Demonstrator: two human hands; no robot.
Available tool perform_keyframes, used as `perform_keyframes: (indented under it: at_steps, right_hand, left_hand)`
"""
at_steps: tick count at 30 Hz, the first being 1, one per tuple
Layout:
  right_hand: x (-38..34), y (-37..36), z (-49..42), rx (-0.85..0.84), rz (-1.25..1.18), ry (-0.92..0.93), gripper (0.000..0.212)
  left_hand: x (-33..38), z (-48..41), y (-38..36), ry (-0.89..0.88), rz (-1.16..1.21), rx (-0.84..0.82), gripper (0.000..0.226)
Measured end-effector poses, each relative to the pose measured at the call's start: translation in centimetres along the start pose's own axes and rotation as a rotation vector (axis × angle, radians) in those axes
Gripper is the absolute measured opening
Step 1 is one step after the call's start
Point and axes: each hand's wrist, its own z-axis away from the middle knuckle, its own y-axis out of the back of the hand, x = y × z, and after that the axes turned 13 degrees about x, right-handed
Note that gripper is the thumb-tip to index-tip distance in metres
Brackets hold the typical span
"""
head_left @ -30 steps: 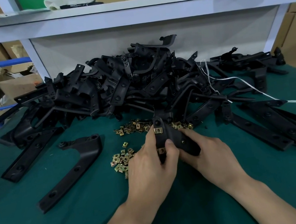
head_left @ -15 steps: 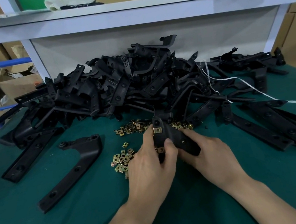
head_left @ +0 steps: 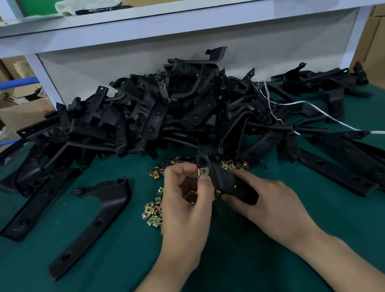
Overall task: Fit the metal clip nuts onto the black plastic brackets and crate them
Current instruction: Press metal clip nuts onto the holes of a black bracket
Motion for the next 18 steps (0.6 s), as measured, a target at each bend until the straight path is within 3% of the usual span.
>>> perform_keyframes:
  at_steps: [8, 14, 18]
  right_hand:
    - [0.1, 0.0, 0.0, -0.003, 0.009, 0.016, 0.051]
    - [0.0, -0.1, 0.1, 0.032, 0.031, 0.05, 0.047]
    - [-0.1, -0.2, 0.0, 0.066, 0.077, 0.067, 0.047]
  left_hand:
    - [0.3, -1.0, 0.1, 0.318, 0.178, -0.045, 0.005]
    - [0.1, -0.8, 0.1, 0.285, 0.115, -0.064, 0.036]
    - [0.2, -1.1, 0.1, 0.383, 0.151, -0.073, 0.028]
